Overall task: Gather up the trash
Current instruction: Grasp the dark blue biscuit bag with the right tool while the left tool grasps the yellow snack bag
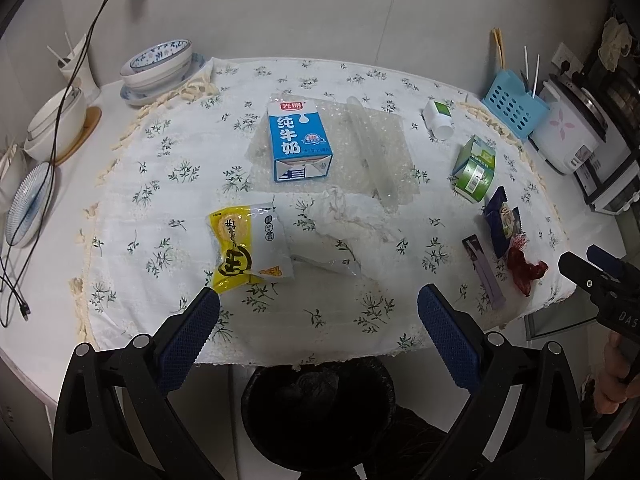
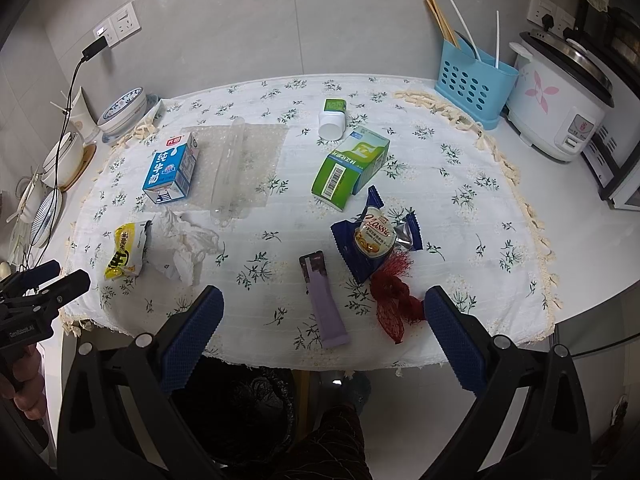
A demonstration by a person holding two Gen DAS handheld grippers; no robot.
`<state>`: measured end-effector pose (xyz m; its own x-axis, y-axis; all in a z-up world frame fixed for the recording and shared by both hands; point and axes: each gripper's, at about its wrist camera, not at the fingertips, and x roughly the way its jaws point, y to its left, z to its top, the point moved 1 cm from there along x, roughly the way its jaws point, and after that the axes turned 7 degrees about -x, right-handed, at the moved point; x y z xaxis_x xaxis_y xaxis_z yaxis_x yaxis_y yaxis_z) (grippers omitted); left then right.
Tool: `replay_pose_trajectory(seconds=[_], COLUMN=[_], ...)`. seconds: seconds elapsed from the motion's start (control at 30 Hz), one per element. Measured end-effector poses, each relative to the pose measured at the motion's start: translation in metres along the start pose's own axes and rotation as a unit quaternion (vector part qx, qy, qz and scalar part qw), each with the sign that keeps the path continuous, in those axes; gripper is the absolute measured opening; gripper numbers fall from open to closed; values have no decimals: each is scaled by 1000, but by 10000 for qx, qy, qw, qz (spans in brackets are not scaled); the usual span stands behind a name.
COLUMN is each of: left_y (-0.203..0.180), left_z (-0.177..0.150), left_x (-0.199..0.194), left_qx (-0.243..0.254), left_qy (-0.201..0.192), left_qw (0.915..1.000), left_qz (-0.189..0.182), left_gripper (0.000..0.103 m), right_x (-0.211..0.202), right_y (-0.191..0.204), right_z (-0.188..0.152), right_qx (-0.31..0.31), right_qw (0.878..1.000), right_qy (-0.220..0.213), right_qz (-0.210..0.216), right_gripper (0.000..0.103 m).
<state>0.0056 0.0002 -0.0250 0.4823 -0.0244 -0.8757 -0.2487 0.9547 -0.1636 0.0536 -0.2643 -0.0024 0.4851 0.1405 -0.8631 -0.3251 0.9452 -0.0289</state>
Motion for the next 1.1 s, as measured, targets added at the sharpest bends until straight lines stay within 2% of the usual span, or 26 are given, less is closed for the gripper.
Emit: replay_pose_trajectory(seconds=[0.1, 0.4, 0.77, 1.0, 1.1], left_y=[6, 45, 79, 80, 76], left_z=[3, 22, 37, 41, 46], left_x=[11, 63, 129, 145, 147], left_qx=[-24, -394, -698, -680, -671], left_qy=[49, 328, 832, 1002, 1064], left_qw=[10000, 9976, 9895, 9864, 9861], left_qz=[19, 474, 951, 1108, 1082], left_gripper=[97, 97, 96, 91, 81], right_x=[8, 54, 103, 143, 154], right_y=[-2, -14, -44, -55, -55], right_z=[0, 10, 32, 39, 40], right_qx=[-37, -71, 32, 97, 130], right_qw=[10000, 9992, 9969, 9928, 9913], right_qy=[57, 382, 786, 1197, 1307], right_qz=[12, -8, -15, -12, 23], right_gripper=[95, 94, 94, 85, 80])
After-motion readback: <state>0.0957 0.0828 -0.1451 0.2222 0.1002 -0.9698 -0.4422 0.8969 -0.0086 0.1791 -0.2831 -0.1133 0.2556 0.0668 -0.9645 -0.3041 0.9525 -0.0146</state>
